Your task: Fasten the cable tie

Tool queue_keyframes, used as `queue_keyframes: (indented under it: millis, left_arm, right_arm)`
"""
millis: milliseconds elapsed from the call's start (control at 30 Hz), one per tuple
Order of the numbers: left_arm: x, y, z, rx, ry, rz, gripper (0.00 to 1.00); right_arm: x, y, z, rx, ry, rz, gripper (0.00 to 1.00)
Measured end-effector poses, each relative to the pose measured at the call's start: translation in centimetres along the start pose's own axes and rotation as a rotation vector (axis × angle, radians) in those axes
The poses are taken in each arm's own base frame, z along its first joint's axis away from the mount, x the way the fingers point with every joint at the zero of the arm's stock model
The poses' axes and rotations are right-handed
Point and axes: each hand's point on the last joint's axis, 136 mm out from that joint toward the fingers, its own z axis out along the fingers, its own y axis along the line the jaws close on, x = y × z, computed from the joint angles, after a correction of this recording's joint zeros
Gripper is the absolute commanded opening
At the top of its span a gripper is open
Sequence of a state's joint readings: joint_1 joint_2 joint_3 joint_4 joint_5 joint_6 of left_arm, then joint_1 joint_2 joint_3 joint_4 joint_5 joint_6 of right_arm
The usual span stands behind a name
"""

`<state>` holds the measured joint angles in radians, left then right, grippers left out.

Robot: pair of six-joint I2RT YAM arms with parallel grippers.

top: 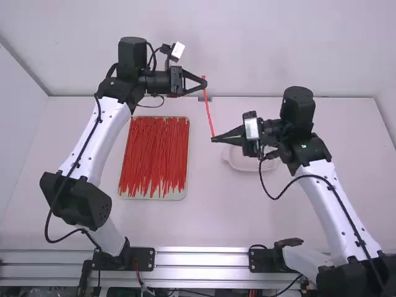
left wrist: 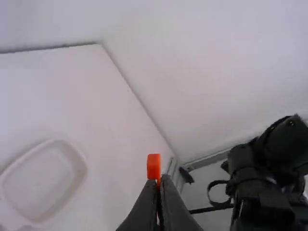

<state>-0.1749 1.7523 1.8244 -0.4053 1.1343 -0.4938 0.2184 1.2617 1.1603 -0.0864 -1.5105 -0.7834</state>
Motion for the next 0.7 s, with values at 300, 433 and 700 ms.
queue_keyframes:
  millis: [300,433,700]
  left_arm:
    - [0.4,0.2,0.0,-0.006,0.011,0.073,0.02]
    - [0.7,0.1,0.0,0.002,0.023,0.090,0.02]
    - [1.4,0.8,0.0,-0.021,0.043,0.269,0.02]
  right_arm:
    - [-0.3,0.3,0.5,-0.022,-0.012,0.099,0.00]
    - [-0.6,0.3,1.8,-0.060,-0.035,0.059,0.00]
    - [-1.1,-3.6,3.0,-0.016,-0.056,0.119,0.00]
